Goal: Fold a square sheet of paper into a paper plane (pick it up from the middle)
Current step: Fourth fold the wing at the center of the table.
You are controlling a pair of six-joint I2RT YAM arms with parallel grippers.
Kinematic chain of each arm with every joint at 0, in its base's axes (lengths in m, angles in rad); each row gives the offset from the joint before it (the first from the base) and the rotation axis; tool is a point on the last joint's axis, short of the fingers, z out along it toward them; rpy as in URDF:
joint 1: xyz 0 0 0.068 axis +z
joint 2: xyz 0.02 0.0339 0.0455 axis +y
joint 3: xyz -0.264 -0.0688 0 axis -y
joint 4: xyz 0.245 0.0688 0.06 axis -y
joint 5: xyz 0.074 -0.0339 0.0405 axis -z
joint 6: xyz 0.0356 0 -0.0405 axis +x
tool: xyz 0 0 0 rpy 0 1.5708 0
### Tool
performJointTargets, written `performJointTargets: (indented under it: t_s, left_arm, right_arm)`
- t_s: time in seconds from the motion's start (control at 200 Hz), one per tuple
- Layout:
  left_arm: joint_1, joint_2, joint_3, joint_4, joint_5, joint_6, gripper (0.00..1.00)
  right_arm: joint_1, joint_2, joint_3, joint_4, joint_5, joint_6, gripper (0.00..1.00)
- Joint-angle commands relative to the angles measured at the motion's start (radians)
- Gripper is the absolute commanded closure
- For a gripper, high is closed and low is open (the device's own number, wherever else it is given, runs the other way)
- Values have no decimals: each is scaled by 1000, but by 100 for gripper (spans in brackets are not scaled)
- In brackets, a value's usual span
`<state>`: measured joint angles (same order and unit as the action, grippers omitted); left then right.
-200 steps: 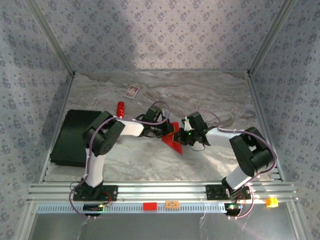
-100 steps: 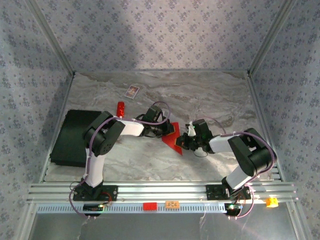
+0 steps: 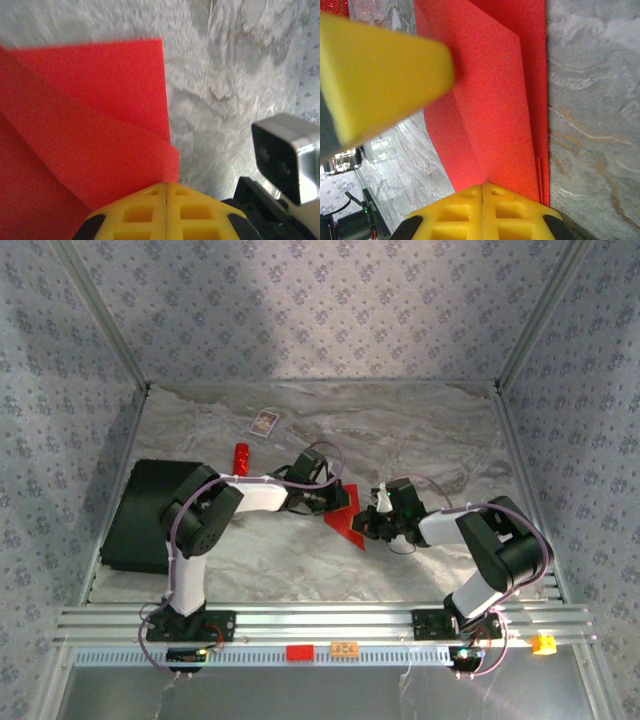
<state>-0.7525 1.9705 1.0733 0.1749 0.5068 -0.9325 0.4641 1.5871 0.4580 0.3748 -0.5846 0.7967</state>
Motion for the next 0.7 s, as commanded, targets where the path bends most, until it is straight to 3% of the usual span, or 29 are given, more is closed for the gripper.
performJointTargets:
  t_s: [0.0, 0.135, 0.39, 0.695]
  left_arm:
    - [-26, -12, -29, -6, 41, 2, 100]
    - [-31, 26, -39, 5, 47, -10, 100]
    - [5, 40, -14, -138, -105, -14, 100]
    - [48, 81, 95, -179, -111, 18, 100]
  right_arm:
    - [-10, 39, -29, -119, 47, 1, 100]
    - [-11, 44, -31, -117, 48, 2, 100]
    - [-10, 47, -30, -141, 49, -13, 100]
    - [-10, 53, -30, -148, 48, -25, 100]
